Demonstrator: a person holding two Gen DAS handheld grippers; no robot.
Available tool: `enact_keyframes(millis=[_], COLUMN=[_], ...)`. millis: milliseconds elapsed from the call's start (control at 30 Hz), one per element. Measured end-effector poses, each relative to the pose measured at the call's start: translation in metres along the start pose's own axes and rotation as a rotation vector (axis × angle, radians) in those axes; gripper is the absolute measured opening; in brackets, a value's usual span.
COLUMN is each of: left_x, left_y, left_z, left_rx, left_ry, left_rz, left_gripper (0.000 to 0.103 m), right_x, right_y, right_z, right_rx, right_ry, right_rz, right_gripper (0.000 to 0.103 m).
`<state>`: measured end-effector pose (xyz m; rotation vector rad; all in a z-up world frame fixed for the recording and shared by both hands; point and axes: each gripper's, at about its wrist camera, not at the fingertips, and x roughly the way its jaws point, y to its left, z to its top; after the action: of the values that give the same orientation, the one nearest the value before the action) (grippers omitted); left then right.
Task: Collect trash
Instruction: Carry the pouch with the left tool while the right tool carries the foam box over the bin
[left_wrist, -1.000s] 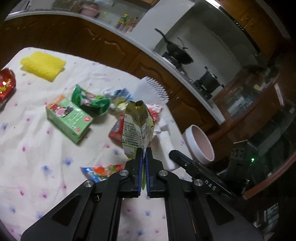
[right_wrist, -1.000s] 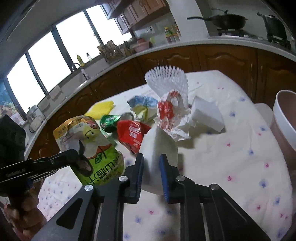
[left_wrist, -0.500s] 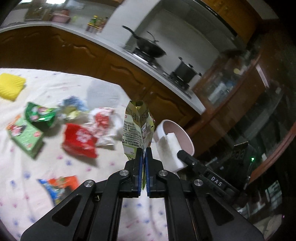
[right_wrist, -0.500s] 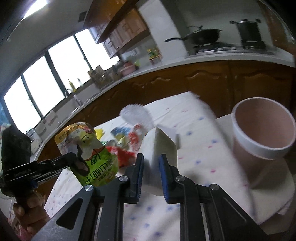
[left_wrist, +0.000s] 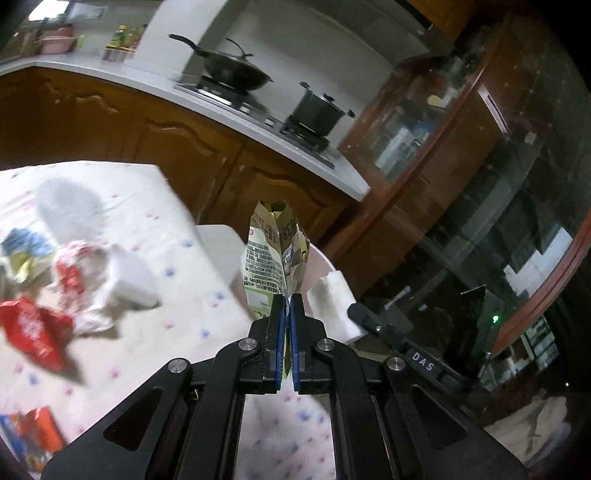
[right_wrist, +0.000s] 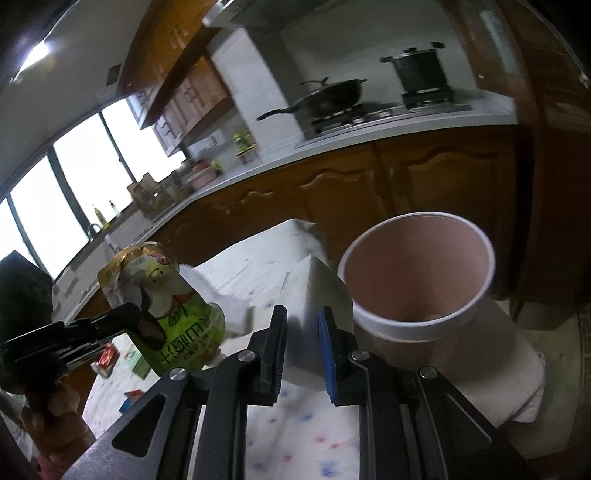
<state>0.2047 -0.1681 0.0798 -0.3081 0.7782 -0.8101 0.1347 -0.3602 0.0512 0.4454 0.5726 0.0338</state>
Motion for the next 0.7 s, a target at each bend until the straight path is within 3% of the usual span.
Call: enact_keyframes(millis=[400, 700], left_x=[0.087, 0.168], left_y=[-0.035, -0.028], left_z=[0.041, 0.049], left_rx=[0.059, 0.020], left_ry=[0.062, 0.171], left_rz=[-0.029, -0.007], left_gripper=[0.002, 0.002], right_x=[-0.001, 0.028], right_y=[-0.055, -0.088], right_z=[0.033, 0.049], right_rx=[0.071, 0.103], right_ry=[-0.048, -0.029], right_rz=[-0.060, -0.073], right_gripper=[0.018, 0.018])
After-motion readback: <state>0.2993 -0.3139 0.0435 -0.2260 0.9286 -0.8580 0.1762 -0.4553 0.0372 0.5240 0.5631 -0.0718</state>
